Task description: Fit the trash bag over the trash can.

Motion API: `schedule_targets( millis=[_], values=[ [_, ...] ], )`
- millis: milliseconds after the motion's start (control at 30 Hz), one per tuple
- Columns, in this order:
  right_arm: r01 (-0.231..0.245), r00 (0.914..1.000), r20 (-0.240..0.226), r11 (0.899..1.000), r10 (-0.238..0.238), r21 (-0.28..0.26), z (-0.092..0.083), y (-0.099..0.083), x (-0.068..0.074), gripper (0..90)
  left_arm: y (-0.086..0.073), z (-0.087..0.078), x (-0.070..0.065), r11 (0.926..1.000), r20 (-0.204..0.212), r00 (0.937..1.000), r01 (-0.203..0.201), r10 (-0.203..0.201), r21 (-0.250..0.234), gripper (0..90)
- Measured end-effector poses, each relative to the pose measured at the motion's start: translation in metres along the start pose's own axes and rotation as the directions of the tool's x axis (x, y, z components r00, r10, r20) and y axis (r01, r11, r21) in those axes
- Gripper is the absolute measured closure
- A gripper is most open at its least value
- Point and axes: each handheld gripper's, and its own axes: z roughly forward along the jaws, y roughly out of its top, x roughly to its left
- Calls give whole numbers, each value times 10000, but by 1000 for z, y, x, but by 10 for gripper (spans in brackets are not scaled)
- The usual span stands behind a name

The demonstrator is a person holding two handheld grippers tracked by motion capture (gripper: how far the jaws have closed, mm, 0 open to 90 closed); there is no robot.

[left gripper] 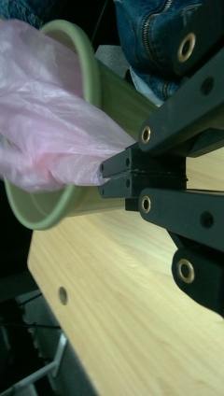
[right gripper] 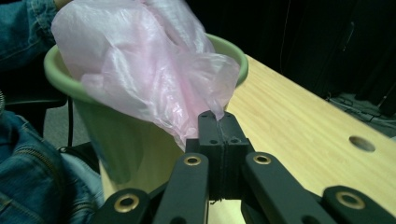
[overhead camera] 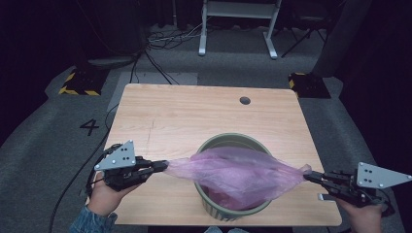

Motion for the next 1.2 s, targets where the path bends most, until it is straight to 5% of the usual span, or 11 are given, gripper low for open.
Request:
schedule_targets(
  millis=[200, 300, 400, 567, 733, 1100, 1200],
  values=[
    [-119, 9996, -253, 9998, 122, 145, -2, -7, 5, 888, -9, -2, -2, 9998, 173, 9998, 39, -36, -180, 890],
    [-51, 9999, -157, 9999, 50, -106, -4, 2, 5, 686, -4, -6, 1, 9969, 126, 9995, 283, -274, -737, 642],
    [-25, 9997, -249, 9993, 16, -365, -6, 16, 2, 545, 2, -7, 7, 9925, 474, 9975, 576, -528, -1074, 532],
    [351, 9993, -116, 9988, -355, -342, -3, 40, 0, 475, 13, 5, 11, 9961, 564, 9973, 502, -462, -726, 453],
    [540, 9985, -120, 9985, -540, 60, 7, 59, -2, 453, 22, 23, 12, 9985, 610, 9976, 350, -324, -419, 401],
    [867, 9892, -1284, 9892, -713, 1183, 65, 92, 2, 466, 43, 55, 15, 10000, 909, 9958, 86, -82, -38, 420],
    [947, 9877, -1395, 9794, -701, 1781, 83, 98, 0, 641, 47, 63, 16, 9999, 1064, 9943, 71, -82, 101, 431]
  ],
)
